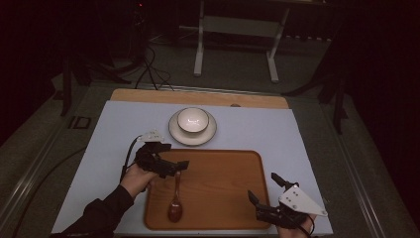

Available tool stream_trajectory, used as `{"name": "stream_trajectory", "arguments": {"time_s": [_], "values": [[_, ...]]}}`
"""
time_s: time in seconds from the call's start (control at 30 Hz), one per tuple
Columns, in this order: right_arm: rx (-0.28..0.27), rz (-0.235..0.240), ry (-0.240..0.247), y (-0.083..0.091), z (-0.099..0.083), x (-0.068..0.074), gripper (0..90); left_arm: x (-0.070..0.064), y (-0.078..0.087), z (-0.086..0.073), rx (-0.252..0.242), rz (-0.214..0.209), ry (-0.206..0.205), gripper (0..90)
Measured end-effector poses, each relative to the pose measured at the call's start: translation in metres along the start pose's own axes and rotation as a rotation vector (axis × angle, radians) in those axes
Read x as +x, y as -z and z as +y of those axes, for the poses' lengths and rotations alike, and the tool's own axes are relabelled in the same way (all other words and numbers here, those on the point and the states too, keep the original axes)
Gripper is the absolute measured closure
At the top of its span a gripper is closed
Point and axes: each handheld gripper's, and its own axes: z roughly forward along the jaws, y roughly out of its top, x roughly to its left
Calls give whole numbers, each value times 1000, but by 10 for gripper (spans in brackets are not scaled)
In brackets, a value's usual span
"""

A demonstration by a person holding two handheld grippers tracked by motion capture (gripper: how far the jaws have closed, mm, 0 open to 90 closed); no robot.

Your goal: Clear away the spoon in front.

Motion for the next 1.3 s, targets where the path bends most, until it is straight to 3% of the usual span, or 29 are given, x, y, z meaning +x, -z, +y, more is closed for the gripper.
{"name": "stream_trajectory", "arguments": {"time_s": [0.13, 0.7, 1.0, 1.3], "values": [[3, -2, -2, 0, -1, -1, 128, 0, 12, -3, -44, -7, -25, 0], [5, -7, 7, -1, 0, 1, 128, -13, 44, -28, -62, -19, -122, 0], [7, -6, 10, 0, 0, 1, 128, -20, 53, -43, -42, 29, -172, 0], [9, -4, 11, -1, 0, 1, 128, -20, 58, -62, -56, 40, -151, 0]]}}
